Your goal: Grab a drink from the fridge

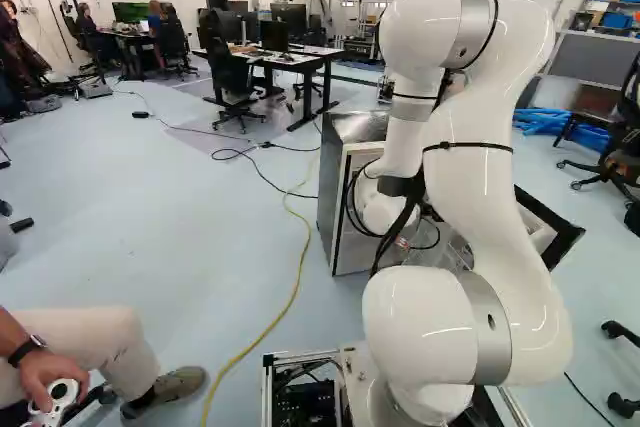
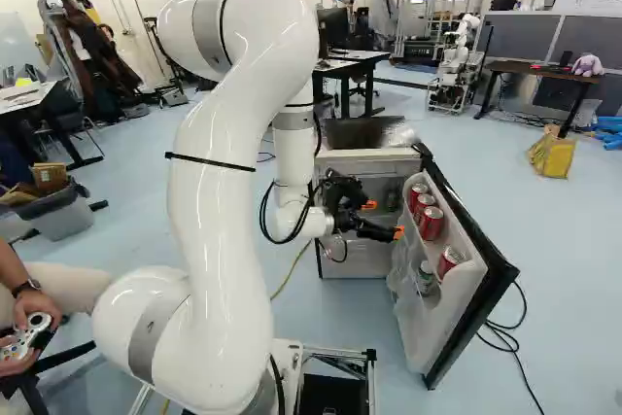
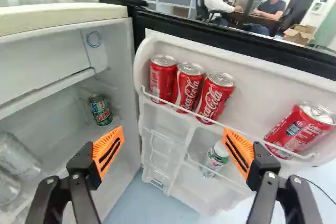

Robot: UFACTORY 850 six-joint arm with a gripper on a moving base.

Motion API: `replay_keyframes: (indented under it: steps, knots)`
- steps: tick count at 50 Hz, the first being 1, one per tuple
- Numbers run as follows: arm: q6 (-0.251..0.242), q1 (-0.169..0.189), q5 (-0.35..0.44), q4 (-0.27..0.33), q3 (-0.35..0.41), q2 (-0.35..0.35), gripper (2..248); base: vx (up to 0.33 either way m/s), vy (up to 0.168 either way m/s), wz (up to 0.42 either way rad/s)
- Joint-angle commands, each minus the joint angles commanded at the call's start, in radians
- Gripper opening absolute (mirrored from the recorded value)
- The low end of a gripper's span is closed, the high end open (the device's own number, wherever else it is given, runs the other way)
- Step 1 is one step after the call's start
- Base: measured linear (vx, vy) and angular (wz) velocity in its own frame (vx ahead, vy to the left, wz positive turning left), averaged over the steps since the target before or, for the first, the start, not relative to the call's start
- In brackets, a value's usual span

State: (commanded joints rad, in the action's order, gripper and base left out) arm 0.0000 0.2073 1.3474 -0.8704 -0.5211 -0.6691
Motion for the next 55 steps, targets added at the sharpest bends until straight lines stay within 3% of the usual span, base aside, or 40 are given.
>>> replay_keyframes:
  steps: [44, 55]
  knots:
    - [0.0, -0.017, 0.0, -0.331, -0.089, -0.043, 247, 0.0, 0.0, 0.0]
    - [0.0, -0.021, 0.0, -0.362, -0.111, -0.052, 247, 0.0, 0.0, 0.0]
